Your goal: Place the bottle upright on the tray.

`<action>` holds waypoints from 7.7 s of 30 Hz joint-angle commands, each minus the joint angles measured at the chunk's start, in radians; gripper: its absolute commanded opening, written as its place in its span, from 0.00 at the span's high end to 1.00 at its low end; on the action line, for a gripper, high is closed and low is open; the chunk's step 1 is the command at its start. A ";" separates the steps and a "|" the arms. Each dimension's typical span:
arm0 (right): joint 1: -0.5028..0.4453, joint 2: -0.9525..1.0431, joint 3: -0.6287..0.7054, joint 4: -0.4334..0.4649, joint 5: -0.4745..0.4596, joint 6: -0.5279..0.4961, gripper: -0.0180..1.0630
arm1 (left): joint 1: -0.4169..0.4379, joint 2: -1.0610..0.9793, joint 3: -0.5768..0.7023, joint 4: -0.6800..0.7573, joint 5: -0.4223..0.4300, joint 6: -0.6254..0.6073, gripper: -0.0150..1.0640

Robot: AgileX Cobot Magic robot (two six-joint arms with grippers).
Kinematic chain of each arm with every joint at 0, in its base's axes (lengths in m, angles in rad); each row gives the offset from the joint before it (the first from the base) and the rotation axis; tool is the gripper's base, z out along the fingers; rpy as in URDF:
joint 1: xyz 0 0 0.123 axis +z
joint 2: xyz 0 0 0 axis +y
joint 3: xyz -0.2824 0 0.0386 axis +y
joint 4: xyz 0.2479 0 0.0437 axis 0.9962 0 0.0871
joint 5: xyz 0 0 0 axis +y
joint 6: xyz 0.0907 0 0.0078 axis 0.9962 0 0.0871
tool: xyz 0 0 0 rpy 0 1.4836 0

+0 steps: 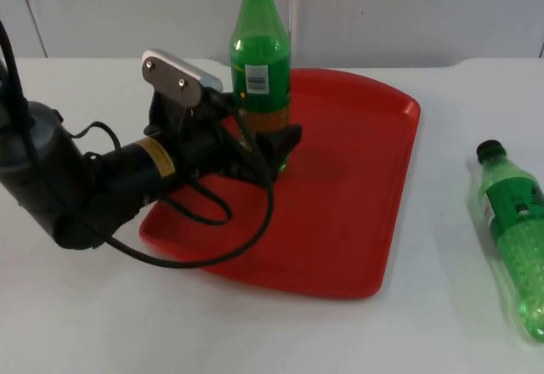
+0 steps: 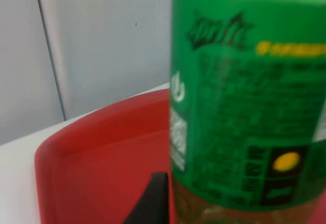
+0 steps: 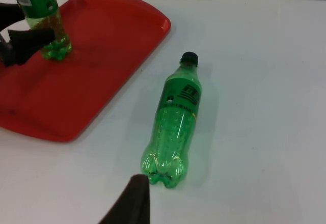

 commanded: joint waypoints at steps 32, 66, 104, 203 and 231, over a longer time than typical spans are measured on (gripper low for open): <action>-0.003 -0.003 0.000 0.002 -0.006 -0.002 0.01 | 0.003 -0.620 0.397 -0.086 0.229 -0.069 0.15; -0.003 -0.003 0.000 0.002 -0.006 -0.002 0.01 | 0.003 -1.120 -0.173 -0.257 2.303 0.217 0.15; -0.003 -0.003 0.000 0.002 -0.006 -0.002 0.01 | -0.091 -1.268 -0.168 -1.540 1.281 1.361 0.15; -0.003 -0.003 0.000 0.004 -0.006 -0.002 0.01 | -0.032 -2.384 0.433 -0.497 2.227 0.163 0.15; -0.003 -0.003 0.000 0.006 -0.006 -0.002 0.01 | -0.032 -2.384 0.500 -0.483 2.285 0.180 0.08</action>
